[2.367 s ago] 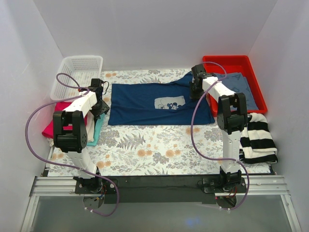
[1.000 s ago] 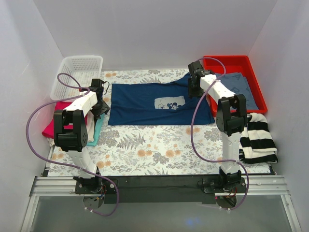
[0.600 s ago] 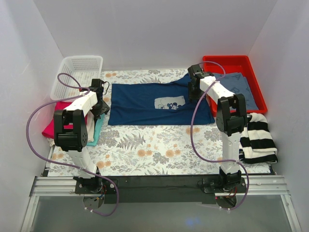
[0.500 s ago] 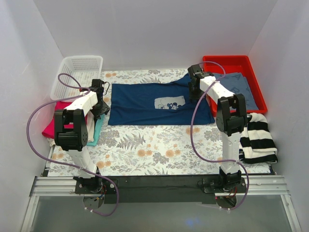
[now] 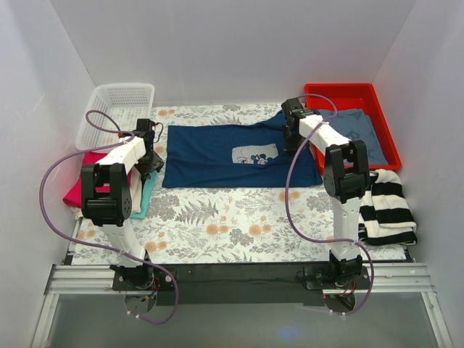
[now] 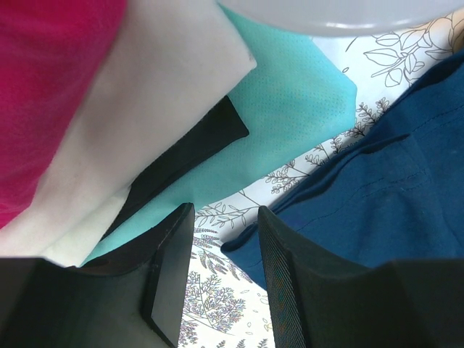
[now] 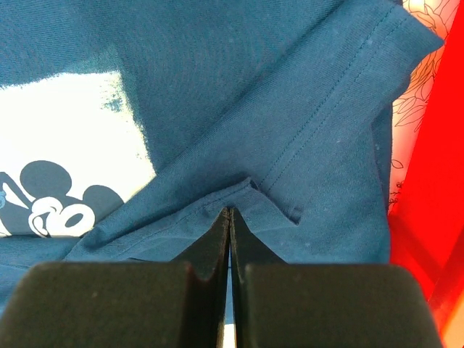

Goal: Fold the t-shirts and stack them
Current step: Fold the flattened tshirt in 1/3 of the way

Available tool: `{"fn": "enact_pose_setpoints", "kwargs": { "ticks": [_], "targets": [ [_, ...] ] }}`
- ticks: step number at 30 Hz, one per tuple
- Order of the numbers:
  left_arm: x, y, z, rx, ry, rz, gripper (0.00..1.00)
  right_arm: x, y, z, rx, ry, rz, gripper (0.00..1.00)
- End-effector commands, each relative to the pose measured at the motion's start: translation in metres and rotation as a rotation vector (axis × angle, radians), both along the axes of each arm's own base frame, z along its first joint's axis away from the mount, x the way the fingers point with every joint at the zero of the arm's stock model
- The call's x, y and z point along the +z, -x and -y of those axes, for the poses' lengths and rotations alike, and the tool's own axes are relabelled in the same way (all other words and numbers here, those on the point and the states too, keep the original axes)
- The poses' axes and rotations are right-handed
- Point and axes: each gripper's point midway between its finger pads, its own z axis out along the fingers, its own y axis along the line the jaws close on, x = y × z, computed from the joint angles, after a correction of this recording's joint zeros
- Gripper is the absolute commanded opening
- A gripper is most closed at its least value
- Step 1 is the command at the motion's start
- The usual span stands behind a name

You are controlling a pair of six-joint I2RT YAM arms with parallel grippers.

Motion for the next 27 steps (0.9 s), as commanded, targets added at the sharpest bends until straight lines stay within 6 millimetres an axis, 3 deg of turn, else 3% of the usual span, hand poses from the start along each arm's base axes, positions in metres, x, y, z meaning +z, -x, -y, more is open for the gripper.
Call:
{"fn": "enact_pose_setpoints", "kwargs": {
  "ticks": [1,3,4,5,8,11,16,22,27],
  "targets": [
    [0.01,-0.008,-0.006,-0.001,-0.018,0.035,0.39,0.011,-0.003,0.0,-0.011,-0.004,0.021,0.01],
    [0.009,-0.008,-0.005,-0.002,-0.015,0.034,0.39,0.013,-0.006,0.0,-0.005,-0.008,0.029,0.01],
    [0.01,-0.008,-0.005,-0.003,-0.016,0.035,0.39,0.014,-0.006,-0.002,-0.003,-0.014,0.031,0.07],
    [0.009,-0.008,-0.005,-0.003,-0.016,0.033,0.39,0.014,-0.006,-0.002,-0.003,-0.013,0.029,0.21],
    [0.009,-0.008,-0.006,-0.003,-0.017,0.033,0.39,0.013,-0.007,-0.001,-0.008,-0.01,0.03,0.39],
    [0.009,-0.007,-0.006,-0.004,-0.018,0.034,0.39,0.011,-0.007,0.0,-0.011,-0.006,0.029,0.44],
    [0.009,-0.007,-0.006,-0.004,-0.018,0.031,0.39,0.008,-0.011,-0.001,-0.009,-0.004,0.027,0.47],
    [0.011,-0.01,-0.006,-0.004,-0.021,0.034,0.39,-0.011,-0.014,-0.003,-0.003,-0.005,0.001,0.46],
    [0.011,-0.01,-0.007,-0.003,-0.026,0.032,0.38,-0.022,-0.008,-0.001,-0.009,-0.006,-0.031,0.3]
  ]
}}
